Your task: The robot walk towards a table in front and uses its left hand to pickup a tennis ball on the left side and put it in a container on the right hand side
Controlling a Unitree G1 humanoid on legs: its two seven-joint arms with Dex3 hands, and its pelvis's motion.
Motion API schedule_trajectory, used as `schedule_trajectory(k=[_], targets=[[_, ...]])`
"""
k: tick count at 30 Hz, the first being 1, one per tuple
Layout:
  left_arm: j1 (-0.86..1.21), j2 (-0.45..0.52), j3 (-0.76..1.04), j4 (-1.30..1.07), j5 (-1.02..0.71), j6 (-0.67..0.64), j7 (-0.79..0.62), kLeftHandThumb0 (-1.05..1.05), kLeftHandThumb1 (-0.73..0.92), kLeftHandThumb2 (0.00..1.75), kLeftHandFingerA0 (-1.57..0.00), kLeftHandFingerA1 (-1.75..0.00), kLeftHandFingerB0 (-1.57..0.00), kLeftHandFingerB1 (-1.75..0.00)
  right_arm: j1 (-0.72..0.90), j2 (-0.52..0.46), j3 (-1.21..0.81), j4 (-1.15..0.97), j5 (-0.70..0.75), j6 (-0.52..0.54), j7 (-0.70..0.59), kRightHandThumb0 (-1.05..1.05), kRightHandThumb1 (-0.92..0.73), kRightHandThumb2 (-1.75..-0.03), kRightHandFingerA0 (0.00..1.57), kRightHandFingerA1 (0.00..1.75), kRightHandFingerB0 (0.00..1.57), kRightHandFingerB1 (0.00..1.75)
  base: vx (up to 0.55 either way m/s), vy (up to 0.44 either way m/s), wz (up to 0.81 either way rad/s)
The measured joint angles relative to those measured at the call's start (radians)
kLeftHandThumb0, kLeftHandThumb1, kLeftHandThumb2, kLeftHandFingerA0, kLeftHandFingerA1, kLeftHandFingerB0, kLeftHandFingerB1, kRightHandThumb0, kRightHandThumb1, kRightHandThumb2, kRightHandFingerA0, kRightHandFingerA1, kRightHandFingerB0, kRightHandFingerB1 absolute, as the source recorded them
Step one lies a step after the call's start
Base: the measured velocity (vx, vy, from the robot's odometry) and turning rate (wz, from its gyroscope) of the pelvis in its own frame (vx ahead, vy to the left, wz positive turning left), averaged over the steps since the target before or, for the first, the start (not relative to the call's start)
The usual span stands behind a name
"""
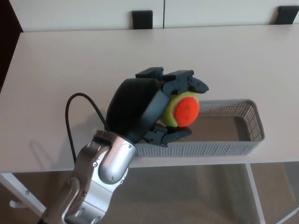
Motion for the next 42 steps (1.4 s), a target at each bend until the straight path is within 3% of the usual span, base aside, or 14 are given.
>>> schedule_trajectory(k=[4, 5, 6, 9, 10, 11, 22, 23, 24, 25, 27, 28, 36, 42], targets=[[-0.016, 0.000, 0.013, 0.035, -0.002, 0.000, 0.010, -0.09, 0.80, 0.64, -0.81, -1.55, -0.77, -0.86, -0.005, -0.001, 0.000, 0.001, 0.001, 0.000, 0.000, -0.31, -0.62, -0.58, 0.63, 0.52, 0.48, 0.41, 0.00, 0.000, 0.00], [-0.020, 0.000, 0.016, 0.042, -0.002, 0.000, 0.011, -0.18, 0.77, 0.63, -0.86, -1.19, -0.65, -0.43, -0.007, -0.001, 0.001, 0.002, 0.000, 0.000, 0.000, -0.31, -0.61, -0.58, 0.62, 0.52, 0.48, 0.41, 0.00, 0.000, 0.00], [-0.022, 0.000, 0.018, 0.046, -0.003, 0.000, 0.011, -0.32, 0.73, 0.62, -0.83, -0.60, -0.44, -0.34, -0.008, -0.001, 0.001, 0.003, 0.000, 0.000, 0.000, -0.32, -0.62, -0.58, 0.61, 0.52, 0.48, 0.41, 0.00, 0.000, 0.00], [-0.026, 0.000, 0.024, 0.058, -0.005, 0.000, 0.012, -0.32, 0.73, 0.62, -0.83, -0.60, -0.44, -0.34, -0.008, -0.001, 0.002, 0.003, 0.001, 0.000, 0.000, -0.32, -0.62, -0.58, 0.61, 0.52, 0.48, 0.41, 0.00, 0.000, 0.00], [-0.026, 0.000, 0.025, 0.059, -0.005, 0.000, 0.012, -0.77, 0.49, 0.90, 0.00, -0.19, 0.00, -0.19, -0.008, -0.001, 0.003, 0.003, 0.001, 0.000, 0.001, -0.32, -0.63, -0.58, 0.60, 0.51, 0.47, 0.41, 0.00, 0.000, 0.00], [-0.026, 0.004, 0.024, 0.060, -0.004, 0.002, 0.008, -0.81, 0.48, 0.92, 0.00, -0.12, 0.00, -0.15, -0.008, -0.001, 0.003, 0.003, 0.001, 0.000, 0.001, -0.33, -0.63, -0.58, 0.61, 0.51, 0.48, 0.41, 0.00, 0.000, 0.00], [-0.039, 0.078, -0.041, -0.001, 0.050, 0.117, -0.161, -0.93, 0.54, 0.99, 0.00, -0.04, 0.00, -0.06, -0.008, -0.008, 0.019, -0.006, -0.007, 0.003, 0.002, -0.31, -0.61, -0.58, 0.63, 0.51, 0.49, 0.41, 0.00, 0.000, 0.00], [-0.039, 0.082, -0.044, -0.004, 0.054, 0.123, -0.168, -1.00, 0.72, 0.64, 0.00, -0.06, 0.00, -0.11, -0.008, -0.008, 0.019, -0.006, -0.008, 0.003, 0.002, -0.32, -0.61, -0.58, 0.63, 0.51, 0.49, 0.41, 0.00, 0.000, 0.00], [-0.039, 0.086, -0.048, -0.008, 0.059, 0.126, -0.175, -1.00, 0.72, 0.64, 0.00, -0.06, 0.00, -0.11, -0.008, -0.009, 0.020, -0.006, -0.009, 0.004, 0.002, -0.32, -0.61, -0.58, 0.63, 0.51, 0.49, 0.41, 0.00, 0.000, 0.00], [-0.038, 0.090, -0.052, -0.014, 0.064, 0.133, -0.184, -1.03, 0.59, 0.82, 0.00, -0.04, 0.00, -0.06, -0.008, -0.009, 0.020, -0.007, -0.009, 0.005, 0.002, -0.32, -0.62, -0.58, 0.62, 0.51, 0.48, 0.40, 0.00, 0.000, 0.00], [-0.036, 0.094, -0.058, -0.024, 0.071, 0.142, -0.194, -1.03, 0.59, 0.81, 0.00, -0.04, 0.00, -0.06, -0.008, -0.011, 0.021, -0.008, -0.011, 0.008, 0.002, -0.32, -0.63, -0.58, 0.62, 0.51, 0.47, 0.40, 0.00, 0.000, 0.00], [-0.035, 0.094, -0.059, -0.030, 0.074, 0.146, -0.197, -0.90, 0.54, 1.00, 0.00, -0.08, 0.00, -0.10, -0.008, -0.012, 0.022, -0.009, -0.011, 0.009, 0.002, -0.32, -0.63, -0.58, 0.63, 0.51, 0.48, 0.40, 0.00, 0.000, 0.00], [0.018, 0.101, -0.049, -0.113, 0.076, 0.153, -0.207, -0.84, 0.53, 0.95, 0.00, -0.10, 0.00, -0.14, -0.011, -0.017, 0.038, -0.011, -0.027, 0.010, 0.002, -0.32, -0.62, -0.58, 0.62, 0.51, 0.48, 0.40, 0.00, 0.000, 0.00], [0.164, 0.130, 0.037, -0.358, 0.019, 0.128, -0.212, -0.80, 0.51, 0.94, 0.00, -0.14, -0.07, -0.23, -0.019, -0.018, 0.044, -0.016, -0.031, 0.015, 0.003, -0.31, -0.61, -0.58, 0.62, 0.52, 0.48, 0.41, 0.00, 0.000, 0.00]])
